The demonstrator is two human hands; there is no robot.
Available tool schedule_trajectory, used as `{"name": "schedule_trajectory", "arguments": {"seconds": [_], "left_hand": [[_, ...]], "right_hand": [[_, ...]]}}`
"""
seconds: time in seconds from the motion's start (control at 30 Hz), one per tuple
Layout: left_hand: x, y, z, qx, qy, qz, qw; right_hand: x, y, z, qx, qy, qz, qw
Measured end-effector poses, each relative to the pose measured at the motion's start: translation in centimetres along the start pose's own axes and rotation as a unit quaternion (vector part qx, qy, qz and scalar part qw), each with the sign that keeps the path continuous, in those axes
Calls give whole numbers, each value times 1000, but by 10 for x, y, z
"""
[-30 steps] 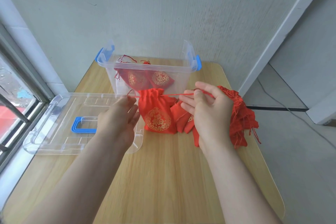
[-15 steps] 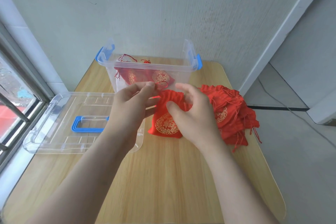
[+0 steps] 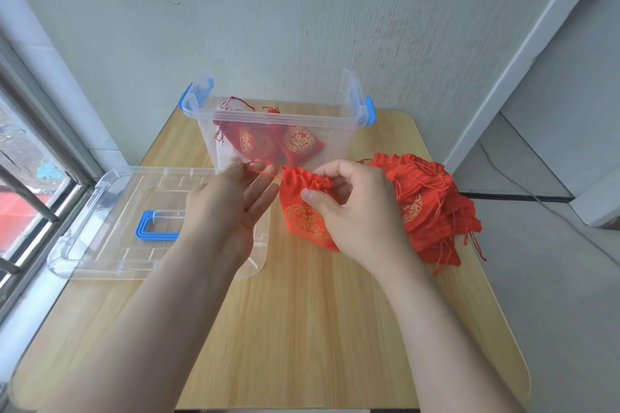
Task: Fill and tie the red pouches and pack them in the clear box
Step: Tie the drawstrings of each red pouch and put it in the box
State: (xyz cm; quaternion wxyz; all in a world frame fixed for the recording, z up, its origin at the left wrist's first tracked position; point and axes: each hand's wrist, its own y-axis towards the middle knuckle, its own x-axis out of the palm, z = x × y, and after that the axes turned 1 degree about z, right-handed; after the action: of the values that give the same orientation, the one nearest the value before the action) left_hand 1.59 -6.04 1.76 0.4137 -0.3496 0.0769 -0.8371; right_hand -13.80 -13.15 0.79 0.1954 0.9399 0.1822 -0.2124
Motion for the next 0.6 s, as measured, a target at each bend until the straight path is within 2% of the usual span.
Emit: {"name": "schedule_trajectory", "arguments": {"seconds": [0.13,0.3,0.47,0.6], "left_hand": [[0,0,5,37,25,41,998],[-1,-1,8,11,-1,8,1000],[-3,-1,13,38,26,3,999],[1,-7,13,59,26,-11,998]], "right_hand": [[-2,-1,-2,-10,10,-37,999],[-5,-3,-3,13,25,-51,998],[-9,-3,5,34,-57,-51,997],[-9,-4,9,8,-104,-3,994]]}}
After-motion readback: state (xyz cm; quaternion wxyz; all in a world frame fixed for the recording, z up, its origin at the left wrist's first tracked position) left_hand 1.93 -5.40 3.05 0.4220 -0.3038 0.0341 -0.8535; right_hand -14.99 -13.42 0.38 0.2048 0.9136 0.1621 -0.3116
